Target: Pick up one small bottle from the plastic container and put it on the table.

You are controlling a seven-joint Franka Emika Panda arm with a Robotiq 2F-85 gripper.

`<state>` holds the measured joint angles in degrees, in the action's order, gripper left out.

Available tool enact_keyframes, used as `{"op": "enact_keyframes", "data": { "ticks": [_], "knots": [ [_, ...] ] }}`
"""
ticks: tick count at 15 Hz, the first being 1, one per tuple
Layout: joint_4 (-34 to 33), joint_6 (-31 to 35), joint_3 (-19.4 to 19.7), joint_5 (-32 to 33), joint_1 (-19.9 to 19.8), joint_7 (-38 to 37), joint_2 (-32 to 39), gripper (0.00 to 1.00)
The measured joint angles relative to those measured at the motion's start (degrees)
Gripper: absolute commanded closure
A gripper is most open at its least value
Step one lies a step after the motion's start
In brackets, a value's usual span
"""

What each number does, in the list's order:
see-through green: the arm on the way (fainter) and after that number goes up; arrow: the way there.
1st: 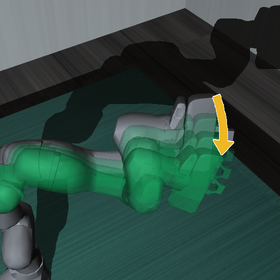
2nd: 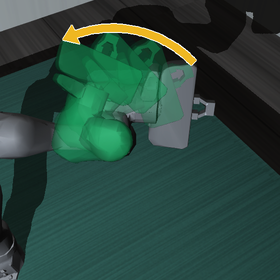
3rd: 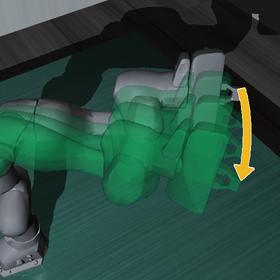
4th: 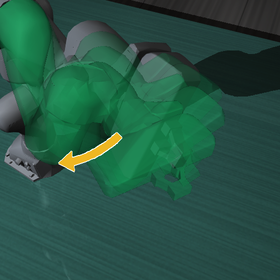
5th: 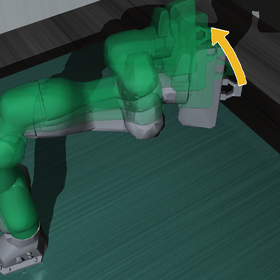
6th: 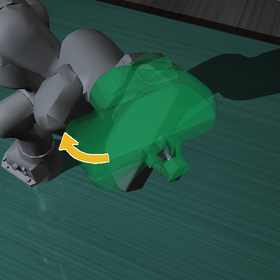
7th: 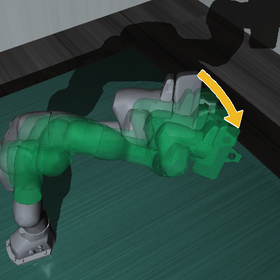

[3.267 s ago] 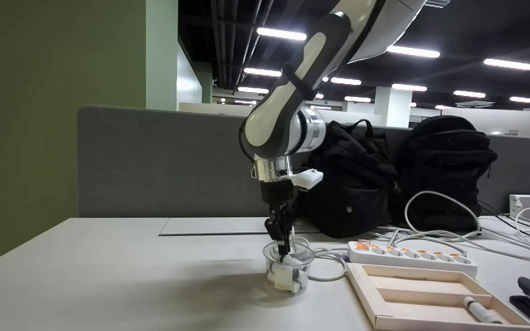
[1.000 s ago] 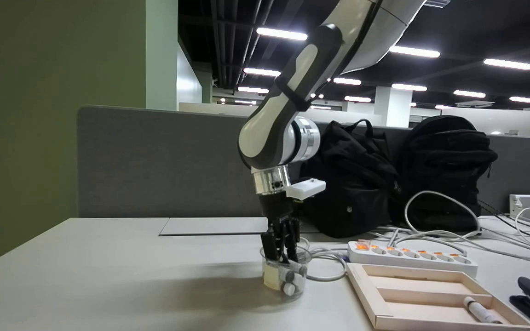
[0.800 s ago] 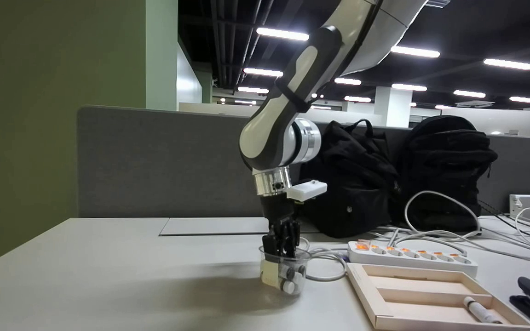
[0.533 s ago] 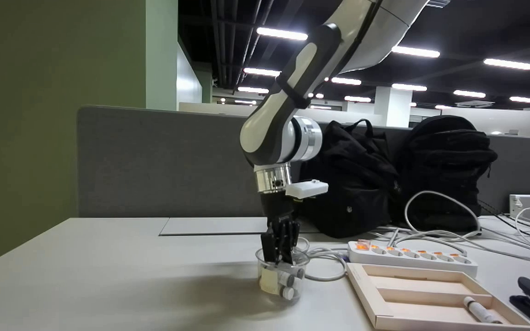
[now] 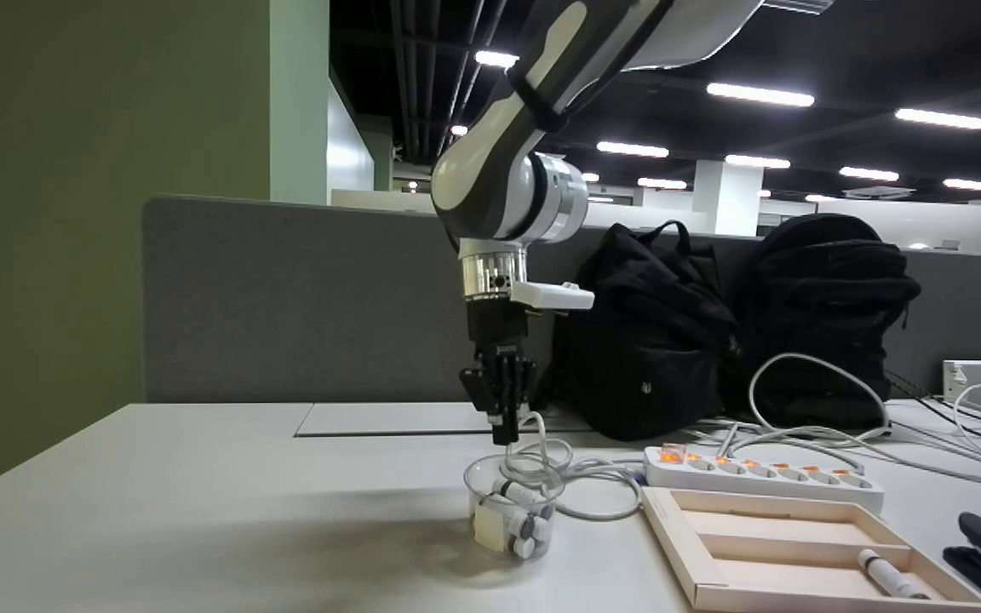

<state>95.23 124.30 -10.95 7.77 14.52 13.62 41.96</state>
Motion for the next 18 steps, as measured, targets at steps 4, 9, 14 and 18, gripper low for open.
{"op": "enact_keyframes", "data": {
  "ticks": [4, 9, 14, 18],
  "knots": [
    [0.6, -2.2, -0.3, -1.4, -0.2, 0.2, -0.4, 0.26],
    [2.2, -1.7, 0.2, -2.0, -1.6, 0.2, 0.9, 0.44],
    [2.3, 1.4, 0.5, -2.0, -3.0, 1.4, 3.4, 0.38],
    [2.3, 1.8, 0.4, -1.9, -2.8, 1.6, 3.8, 0.13]
  ]
}}
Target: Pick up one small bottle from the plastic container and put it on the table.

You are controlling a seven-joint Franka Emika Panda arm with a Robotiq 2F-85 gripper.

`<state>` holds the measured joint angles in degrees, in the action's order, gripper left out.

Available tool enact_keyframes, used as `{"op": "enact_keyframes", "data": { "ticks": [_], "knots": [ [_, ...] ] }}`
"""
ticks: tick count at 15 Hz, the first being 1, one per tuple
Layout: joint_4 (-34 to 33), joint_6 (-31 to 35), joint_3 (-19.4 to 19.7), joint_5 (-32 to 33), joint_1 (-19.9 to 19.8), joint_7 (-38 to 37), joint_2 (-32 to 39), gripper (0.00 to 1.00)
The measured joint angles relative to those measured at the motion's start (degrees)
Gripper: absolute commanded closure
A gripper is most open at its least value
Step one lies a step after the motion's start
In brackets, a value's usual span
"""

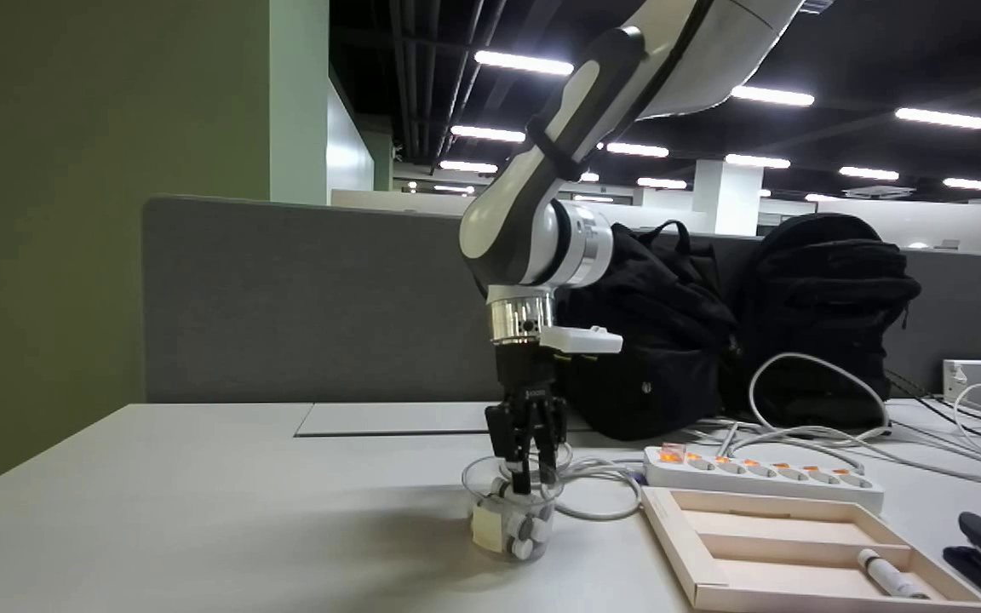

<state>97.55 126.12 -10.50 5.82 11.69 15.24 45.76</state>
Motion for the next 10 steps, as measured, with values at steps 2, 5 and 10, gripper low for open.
{"op": "enact_keyframes", "data": {
  "ticks": [2, 5, 10],
  "knots": [
    [0.0, -0.3, 0.0, 0.4, 0.3, 0.0, -0.3, 0.01],
    [0.0, -1.2, 0.0, 1.1, 1.0, -0.1, -1.2, 0.0],
    [-0.1, -3.2, 0.0, 1.5, 2.3, -0.1, -2.3, 0.4]
  ]
}}
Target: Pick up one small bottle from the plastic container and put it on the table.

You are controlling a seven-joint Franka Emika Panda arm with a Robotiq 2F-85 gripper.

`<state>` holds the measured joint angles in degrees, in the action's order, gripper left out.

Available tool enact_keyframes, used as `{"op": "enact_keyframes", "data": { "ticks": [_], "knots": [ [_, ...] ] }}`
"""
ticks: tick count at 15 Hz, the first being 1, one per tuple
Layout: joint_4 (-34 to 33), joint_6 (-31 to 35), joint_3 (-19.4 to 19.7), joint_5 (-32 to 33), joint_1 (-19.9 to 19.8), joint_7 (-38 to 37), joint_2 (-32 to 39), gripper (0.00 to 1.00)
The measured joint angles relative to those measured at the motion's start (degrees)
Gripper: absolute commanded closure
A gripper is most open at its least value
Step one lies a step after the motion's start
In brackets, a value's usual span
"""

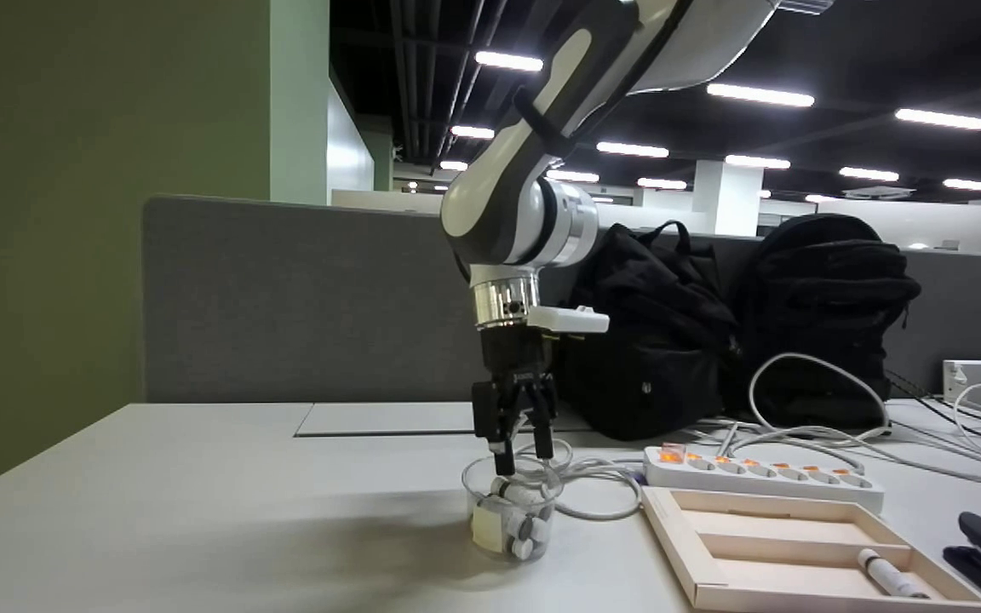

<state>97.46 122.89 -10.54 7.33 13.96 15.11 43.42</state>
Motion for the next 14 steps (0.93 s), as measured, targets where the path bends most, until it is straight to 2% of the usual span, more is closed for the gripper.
{"op": "enact_keyframes", "data": {
  "ticks": [4, 6, 7, 8, 12, 14],
  "knots": [
    [-0.3, -1.5, 0.0, 0.7, 1.0, 0.0, -0.2, 0.69],
    [-0.4, -2.0, 0.0, 0.7, 1.3, 0.0, -0.2, 0.8],
    [-0.4, -2.2, 0.0, 0.8, 1.4, 0.0, -0.2, 0.7],
    [-0.4, -2.4, 0.0, 1.0, 1.5, -0.1, -0.2, 0.7],
    [-0.4, -2.5, 0.5, 2.3, 1.5, -0.4, 0.0, 0.48],
    [-0.4, -2.5, 0.9, 3.1, 1.5, -0.4, 0.1, 0.49]
  ]
}}
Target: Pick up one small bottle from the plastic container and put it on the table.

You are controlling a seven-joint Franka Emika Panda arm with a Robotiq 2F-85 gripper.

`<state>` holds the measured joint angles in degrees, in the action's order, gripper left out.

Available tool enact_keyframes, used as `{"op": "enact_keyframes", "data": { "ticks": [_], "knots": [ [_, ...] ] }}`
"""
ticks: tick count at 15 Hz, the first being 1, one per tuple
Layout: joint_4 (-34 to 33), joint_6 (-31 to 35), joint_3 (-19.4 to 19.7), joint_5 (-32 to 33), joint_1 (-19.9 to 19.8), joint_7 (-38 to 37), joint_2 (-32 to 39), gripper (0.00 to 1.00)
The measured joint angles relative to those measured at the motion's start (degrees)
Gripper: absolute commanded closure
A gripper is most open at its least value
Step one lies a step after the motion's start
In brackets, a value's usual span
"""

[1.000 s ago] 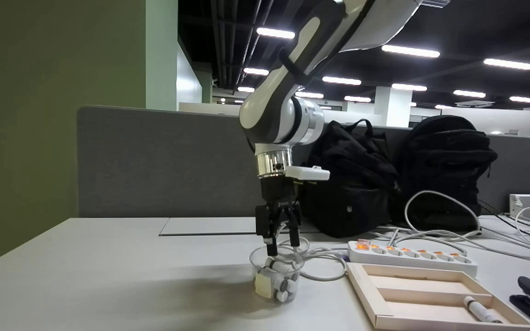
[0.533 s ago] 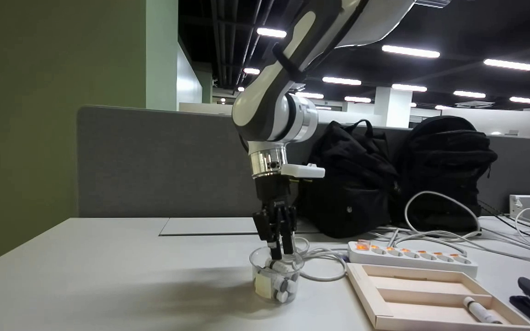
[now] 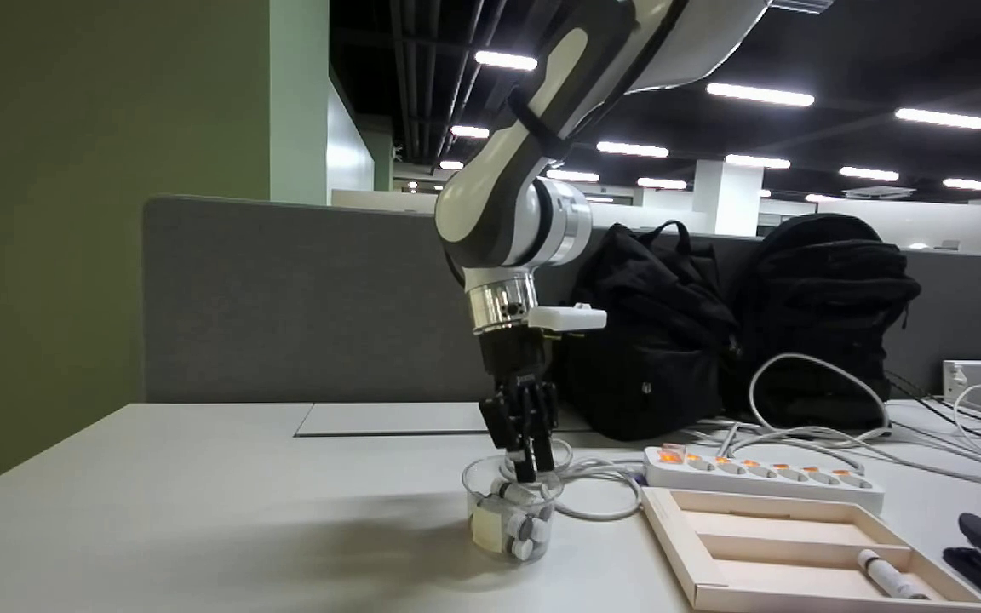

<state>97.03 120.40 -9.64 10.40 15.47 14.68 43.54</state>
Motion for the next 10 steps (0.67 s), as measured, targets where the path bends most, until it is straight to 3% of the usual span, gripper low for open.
{"op": "enact_keyframes", "data": {
  "ticks": [1, 2, 6, 9, 10],
  "knots": [
    [0.0, 0.0, 0.2, 0.2, 0.0, 0.0, 0.1, 0.52],
    [0.0, 0.1, 0.3, 0.6, 0.0, 0.0, 0.2, 0.74],
    [0.0, 0.6, 0.4, 1.0, 0.0, 0.0, 0.9, 0.99],
    [0.0, 1.5, 0.4, 1.2, 0.0, 0.0, 1.6, 0.63],
    [0.0, 1.7, 0.4, 1.3, 0.1, 0.0, 1.8, 0.62]
  ]
}}
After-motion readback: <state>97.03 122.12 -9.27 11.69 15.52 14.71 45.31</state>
